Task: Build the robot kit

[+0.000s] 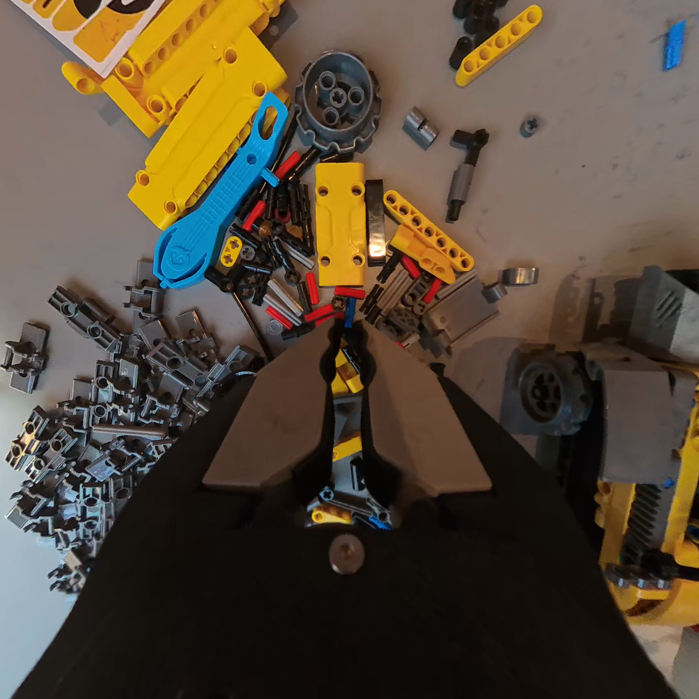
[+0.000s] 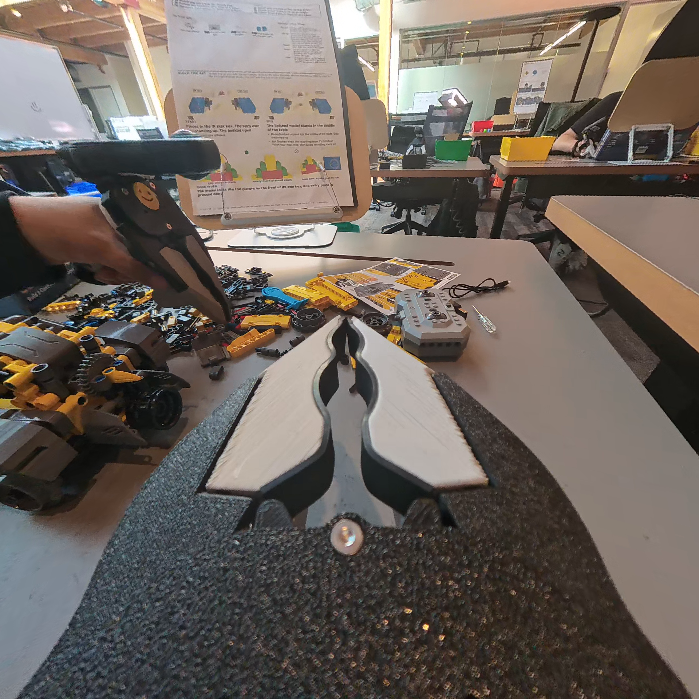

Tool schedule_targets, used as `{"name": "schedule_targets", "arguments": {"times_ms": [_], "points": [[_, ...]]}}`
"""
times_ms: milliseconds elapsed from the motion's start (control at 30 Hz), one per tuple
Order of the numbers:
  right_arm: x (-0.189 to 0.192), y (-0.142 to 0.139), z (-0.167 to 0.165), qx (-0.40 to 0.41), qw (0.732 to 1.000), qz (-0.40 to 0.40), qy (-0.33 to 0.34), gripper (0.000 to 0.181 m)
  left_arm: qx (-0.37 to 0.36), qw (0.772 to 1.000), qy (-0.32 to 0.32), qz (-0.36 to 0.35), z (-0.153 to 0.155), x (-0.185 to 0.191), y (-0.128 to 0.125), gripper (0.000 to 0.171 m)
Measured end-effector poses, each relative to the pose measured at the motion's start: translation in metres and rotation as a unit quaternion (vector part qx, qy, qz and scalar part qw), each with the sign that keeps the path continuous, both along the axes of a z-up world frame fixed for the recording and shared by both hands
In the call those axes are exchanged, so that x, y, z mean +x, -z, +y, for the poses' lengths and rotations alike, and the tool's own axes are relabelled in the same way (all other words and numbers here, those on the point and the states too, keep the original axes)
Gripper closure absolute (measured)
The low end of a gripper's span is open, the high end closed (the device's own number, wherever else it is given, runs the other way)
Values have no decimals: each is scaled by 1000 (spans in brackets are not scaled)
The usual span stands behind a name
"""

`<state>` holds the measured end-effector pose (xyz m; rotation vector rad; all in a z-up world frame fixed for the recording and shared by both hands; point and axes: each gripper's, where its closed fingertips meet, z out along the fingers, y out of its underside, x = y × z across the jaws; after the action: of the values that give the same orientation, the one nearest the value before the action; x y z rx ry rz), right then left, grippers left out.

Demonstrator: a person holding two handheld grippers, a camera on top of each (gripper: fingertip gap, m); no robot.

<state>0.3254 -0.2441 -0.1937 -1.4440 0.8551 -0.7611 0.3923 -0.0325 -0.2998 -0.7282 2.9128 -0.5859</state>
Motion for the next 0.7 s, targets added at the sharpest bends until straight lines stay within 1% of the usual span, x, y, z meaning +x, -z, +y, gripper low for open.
{"name": "schedule_targets", "arguments": {"times_ms": [100,367,433,533,600,700], "points": [[0,0,1,0,1000,0,-1,181,15,1000,10,0,0,-3,4,170],[0,0,1,0,1000,0,-3,181,14,1000,7,-2,-4,0,4,168],[0,0,1,0,1000,0,-3,181,10,1000,-2,-3,-4,2,4,171],[-1,0,2,-1,1000,-1,-3,181,10,1000,-13,-2,-3,3,4,171],[-1,0,2,0,1000,-1,-4,181,15,1000,-12,-20,-2,4,0,171],[-1,0,2,-1,1000,0,-5,181,-8,999,-17,-38,-6,4,-13,171]]}}
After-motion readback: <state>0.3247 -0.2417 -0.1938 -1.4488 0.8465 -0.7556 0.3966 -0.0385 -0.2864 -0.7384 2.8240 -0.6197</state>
